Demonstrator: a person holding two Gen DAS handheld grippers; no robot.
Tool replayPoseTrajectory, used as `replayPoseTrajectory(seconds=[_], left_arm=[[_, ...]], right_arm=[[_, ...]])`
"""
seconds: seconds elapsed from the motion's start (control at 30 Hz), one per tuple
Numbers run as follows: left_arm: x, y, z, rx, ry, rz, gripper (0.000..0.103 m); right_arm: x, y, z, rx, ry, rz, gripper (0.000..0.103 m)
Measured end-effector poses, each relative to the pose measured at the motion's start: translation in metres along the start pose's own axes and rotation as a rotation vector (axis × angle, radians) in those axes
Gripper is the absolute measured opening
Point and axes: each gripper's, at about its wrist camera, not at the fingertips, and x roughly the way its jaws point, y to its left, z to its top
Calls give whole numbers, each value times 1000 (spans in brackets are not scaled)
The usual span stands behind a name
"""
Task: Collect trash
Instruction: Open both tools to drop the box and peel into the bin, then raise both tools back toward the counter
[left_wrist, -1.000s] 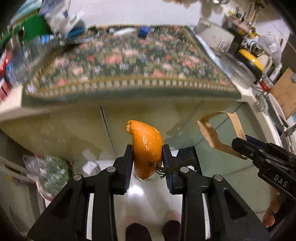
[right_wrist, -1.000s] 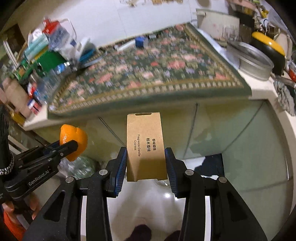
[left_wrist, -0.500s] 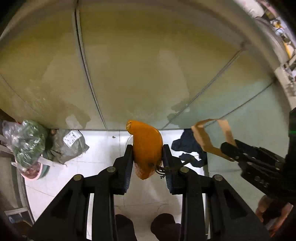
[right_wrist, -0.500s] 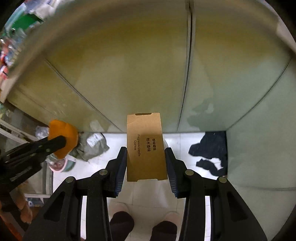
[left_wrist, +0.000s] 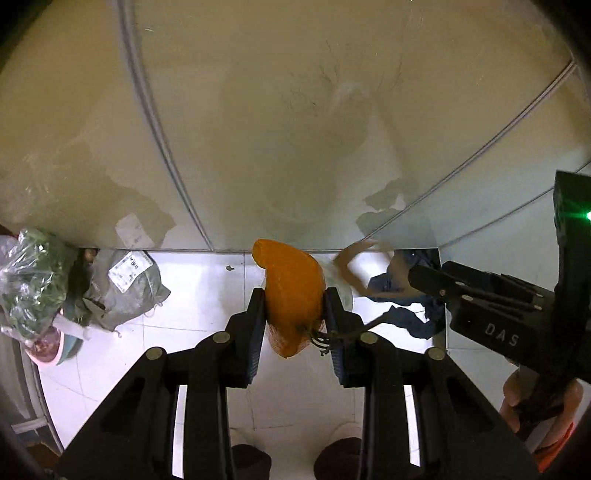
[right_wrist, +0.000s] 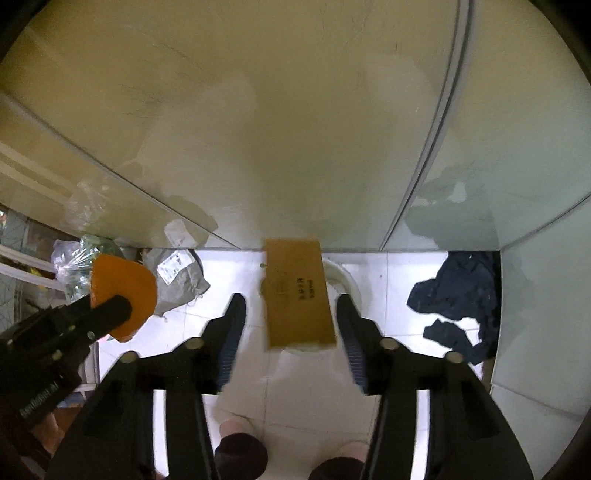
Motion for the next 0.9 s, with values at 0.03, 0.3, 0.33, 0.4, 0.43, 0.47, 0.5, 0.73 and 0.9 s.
replayPoseTrajectory(seconds=[0.03, 0.3, 0.33, 0.4, 0.43, 0.47, 0.5, 0.73, 0.9], left_arm=[[3, -2, 2, 4, 4, -4, 31], [11, -30, 15, 60, 34, -77, 43], [11, -34, 16, 69, 44, -72, 45], [8, -39, 17, 81, 63, -75, 50], [5, -40, 18, 84, 65, -86, 50], [0, -40, 18, 85, 63, -92, 50], [-6, -41, 19, 83, 60, -87, 50], [-68, -46, 28, 84, 26, -46, 50], [-146, -43, 41, 80, -36, -43, 50]], right_arm=[[3, -3, 3, 12, 4, 0, 51], [-15, -17, 7, 27, -32, -74, 51], [-22, -17, 7, 22, -40, -84, 51], [-32, -17, 9, 18, -51, -91, 51], [-37, -17, 10, 17, -57, -93, 51], [-43, -16, 11, 16, -62, -94, 51], [-45, -16, 12, 17, -66, -95, 51], [-97, 0, 14, 26, -91, -94, 51], [-158, 22, 16, 25, -127, -98, 51]])
